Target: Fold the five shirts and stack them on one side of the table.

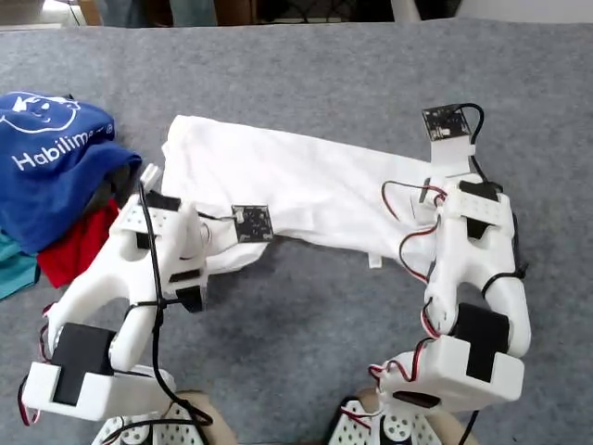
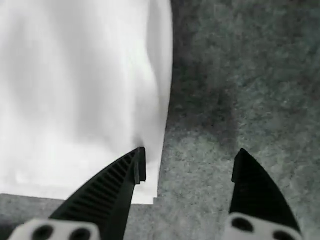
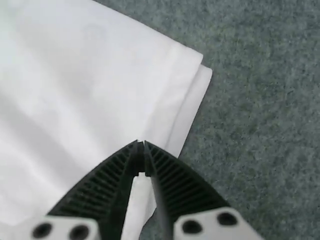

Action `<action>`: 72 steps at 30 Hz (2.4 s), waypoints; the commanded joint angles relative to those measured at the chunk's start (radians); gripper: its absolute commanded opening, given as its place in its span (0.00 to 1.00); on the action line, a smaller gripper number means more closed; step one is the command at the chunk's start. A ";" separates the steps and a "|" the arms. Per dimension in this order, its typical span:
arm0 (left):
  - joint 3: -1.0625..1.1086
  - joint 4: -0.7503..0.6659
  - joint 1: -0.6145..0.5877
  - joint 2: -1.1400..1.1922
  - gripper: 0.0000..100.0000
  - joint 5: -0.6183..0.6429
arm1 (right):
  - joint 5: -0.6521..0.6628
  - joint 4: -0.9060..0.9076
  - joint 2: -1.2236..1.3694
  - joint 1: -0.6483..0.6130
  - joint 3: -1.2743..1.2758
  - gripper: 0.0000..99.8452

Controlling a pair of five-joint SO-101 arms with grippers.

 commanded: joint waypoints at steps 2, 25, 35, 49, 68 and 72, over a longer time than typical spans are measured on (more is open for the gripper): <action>0.021 -0.123 0.016 -0.037 0.29 0.052 | -0.006 -0.012 -0.013 0.014 -0.015 0.02; -0.170 0.103 0.104 -0.038 0.28 0.044 | -0.006 -0.011 -0.013 0.015 -0.015 0.02; -0.007 -0.008 0.114 -0.038 0.28 0.071 | -0.006 -0.011 -0.013 0.015 -0.015 0.02; -0.252 0.186 0.076 -0.038 0.27 0.074 | -0.006 -0.011 -0.013 0.011 -0.015 0.02; -0.151 0.037 0.073 0.058 0.27 0.092 | -0.006 -0.014 -0.008 0.011 -0.015 0.02; -0.151 0.052 0.076 0.051 0.27 0.087 | -0.006 -0.014 -0.008 0.011 -0.015 0.02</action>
